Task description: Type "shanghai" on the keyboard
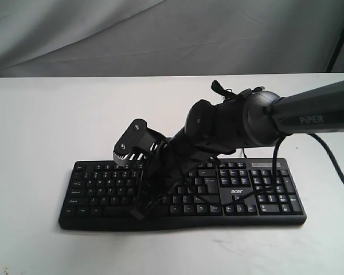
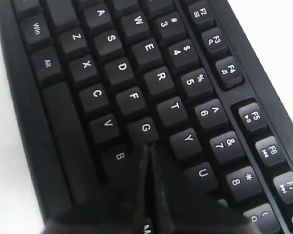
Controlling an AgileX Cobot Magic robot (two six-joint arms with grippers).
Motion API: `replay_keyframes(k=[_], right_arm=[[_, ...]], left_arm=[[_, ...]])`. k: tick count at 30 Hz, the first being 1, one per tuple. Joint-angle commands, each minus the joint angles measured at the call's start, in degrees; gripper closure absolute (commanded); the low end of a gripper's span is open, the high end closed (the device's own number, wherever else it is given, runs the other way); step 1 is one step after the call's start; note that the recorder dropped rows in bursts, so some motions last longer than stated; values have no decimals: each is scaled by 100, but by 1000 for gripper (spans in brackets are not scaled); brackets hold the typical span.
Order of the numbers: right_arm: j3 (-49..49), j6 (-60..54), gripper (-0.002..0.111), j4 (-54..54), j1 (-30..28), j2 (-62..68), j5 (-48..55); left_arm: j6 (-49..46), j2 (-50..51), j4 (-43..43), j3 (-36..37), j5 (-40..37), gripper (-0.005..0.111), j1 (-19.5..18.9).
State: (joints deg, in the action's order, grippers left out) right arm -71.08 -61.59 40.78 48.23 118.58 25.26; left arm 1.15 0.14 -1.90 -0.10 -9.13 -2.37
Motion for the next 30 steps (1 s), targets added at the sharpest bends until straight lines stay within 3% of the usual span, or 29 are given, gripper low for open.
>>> replay_keyframes(k=[1, 23, 30], right_arm=[[-32, -109, 108, 82, -26, 1, -108], [-57, -250, 108, 226, -26, -2, -226], [-1006, -198, 108, 156, 133, -27, 322]], left_arm=[[15, -14, 11, 10, 31, 107, 37], [15, -14, 11, 10, 31, 107, 37], [15, -14, 11, 10, 31, 107, 37]])
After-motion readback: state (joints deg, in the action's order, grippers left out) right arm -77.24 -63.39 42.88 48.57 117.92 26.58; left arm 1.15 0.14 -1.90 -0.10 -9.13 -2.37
